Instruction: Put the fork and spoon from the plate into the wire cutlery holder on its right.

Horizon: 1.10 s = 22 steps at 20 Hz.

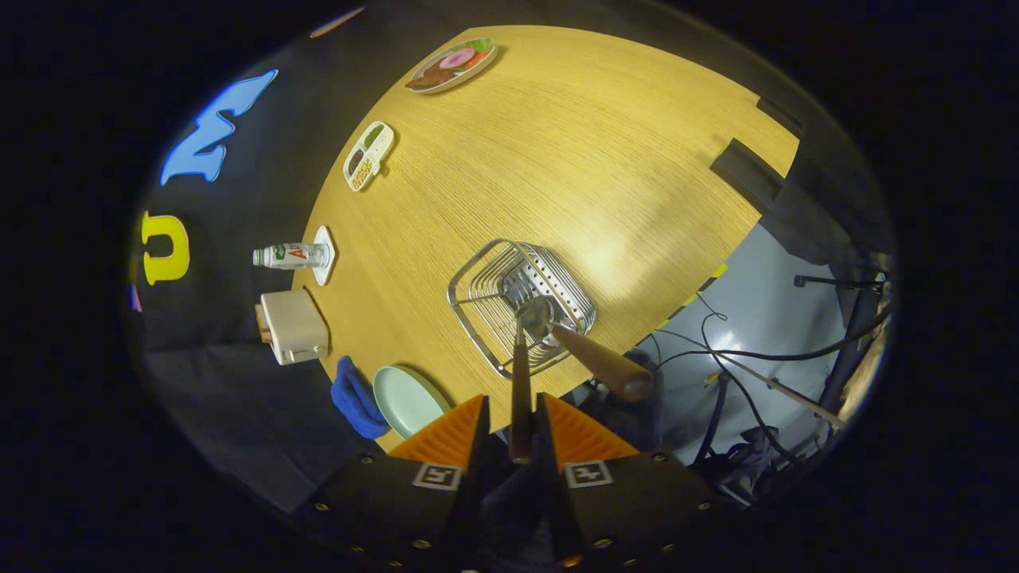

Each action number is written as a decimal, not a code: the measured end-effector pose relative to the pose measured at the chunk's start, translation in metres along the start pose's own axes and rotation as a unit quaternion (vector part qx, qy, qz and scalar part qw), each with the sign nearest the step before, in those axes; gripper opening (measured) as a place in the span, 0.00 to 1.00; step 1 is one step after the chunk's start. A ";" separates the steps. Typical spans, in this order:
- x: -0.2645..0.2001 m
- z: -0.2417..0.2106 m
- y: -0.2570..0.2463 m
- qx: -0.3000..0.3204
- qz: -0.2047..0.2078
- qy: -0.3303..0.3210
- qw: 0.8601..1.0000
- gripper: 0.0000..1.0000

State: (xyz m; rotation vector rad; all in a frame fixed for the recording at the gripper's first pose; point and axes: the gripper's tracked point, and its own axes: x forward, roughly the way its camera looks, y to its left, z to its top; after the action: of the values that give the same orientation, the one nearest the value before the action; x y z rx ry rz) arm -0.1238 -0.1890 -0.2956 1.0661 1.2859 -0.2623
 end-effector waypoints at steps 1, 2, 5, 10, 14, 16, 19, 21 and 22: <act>0.003 -0.001 -0.001 0.000 -0.001 -0.003 1.000 0.67; 0.002 -0.003 -0.003 0.000 -0.006 -0.006 1.000 1.00; 0.001 -0.004 -0.006 -0.001 -0.011 -0.006 1.000 0.98; -0.004 0.003 -0.012 -0.017 -0.031 -0.039 0.999 0.98; -0.027 0.030 -0.006 -0.064 -0.061 -0.116 0.989 0.98; -0.043 0.042 -0.001 -0.092 -0.079 -0.161 0.979 0.98; -0.073 0.066 0.015 -0.147 -0.097 -0.246 0.953 0.98; -0.097 0.083 0.036 -0.188 -0.098 -0.313 0.926 0.98; -0.109 0.090 0.048 -0.205 -0.094 -0.346 0.911 0.98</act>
State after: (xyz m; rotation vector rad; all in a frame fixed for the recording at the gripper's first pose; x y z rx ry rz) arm -0.0686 -0.2736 -0.1860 0.4149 0.7419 -0.4461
